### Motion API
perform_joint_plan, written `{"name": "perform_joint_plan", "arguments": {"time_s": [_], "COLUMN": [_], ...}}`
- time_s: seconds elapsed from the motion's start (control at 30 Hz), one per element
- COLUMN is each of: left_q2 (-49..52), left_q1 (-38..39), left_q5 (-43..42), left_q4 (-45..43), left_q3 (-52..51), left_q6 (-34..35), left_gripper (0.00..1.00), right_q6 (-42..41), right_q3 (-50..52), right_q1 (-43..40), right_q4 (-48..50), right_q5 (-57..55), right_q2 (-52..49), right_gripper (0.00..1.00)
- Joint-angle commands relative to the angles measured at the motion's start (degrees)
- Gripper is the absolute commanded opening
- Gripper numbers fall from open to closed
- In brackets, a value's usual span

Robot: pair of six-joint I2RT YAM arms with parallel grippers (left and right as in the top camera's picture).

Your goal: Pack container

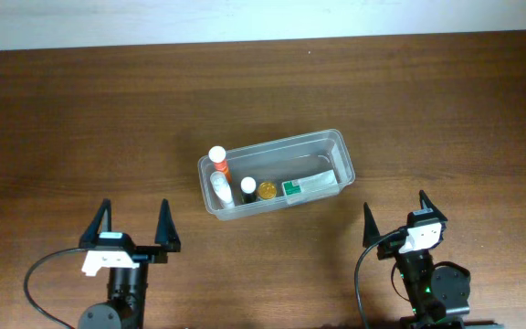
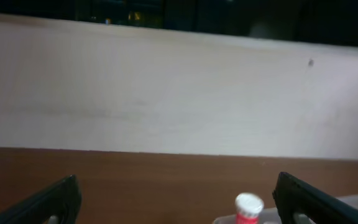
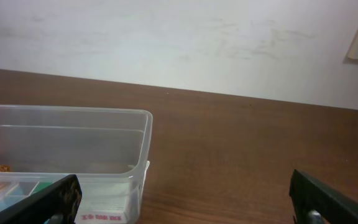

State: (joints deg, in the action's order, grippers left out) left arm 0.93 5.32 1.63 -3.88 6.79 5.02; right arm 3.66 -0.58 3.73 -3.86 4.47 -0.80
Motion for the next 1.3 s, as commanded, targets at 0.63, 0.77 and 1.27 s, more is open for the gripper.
{"name": "perform_joint_plan", "arguments": {"time_s": [0.63,0.77,1.27], "left_q2": [-0.6,-0.6,-0.6], "left_q1": [-0.2,-0.2,-0.2], "left_q5": [-0.4,-0.4,-0.4], "left_q4": [8.6,8.7,8.6], "left_q3": [-6.3,-6.3,-6.3], "left_q6": [-9.9,-9.9,-9.9], "left_gripper": [0.99,0.99,0.99], "right_q6": [0.2,0.2,0.2], "right_q3": [0.3,0.3,0.3], "right_q1": [-0.5,-0.5,-0.5], "right_q4": [-0.3,-0.3,-0.3], "right_q5": [-0.5,-0.5,-0.5], "right_q2": [0.5,0.5,0.5], "right_gripper": [0.98,0.98,0.98]}}
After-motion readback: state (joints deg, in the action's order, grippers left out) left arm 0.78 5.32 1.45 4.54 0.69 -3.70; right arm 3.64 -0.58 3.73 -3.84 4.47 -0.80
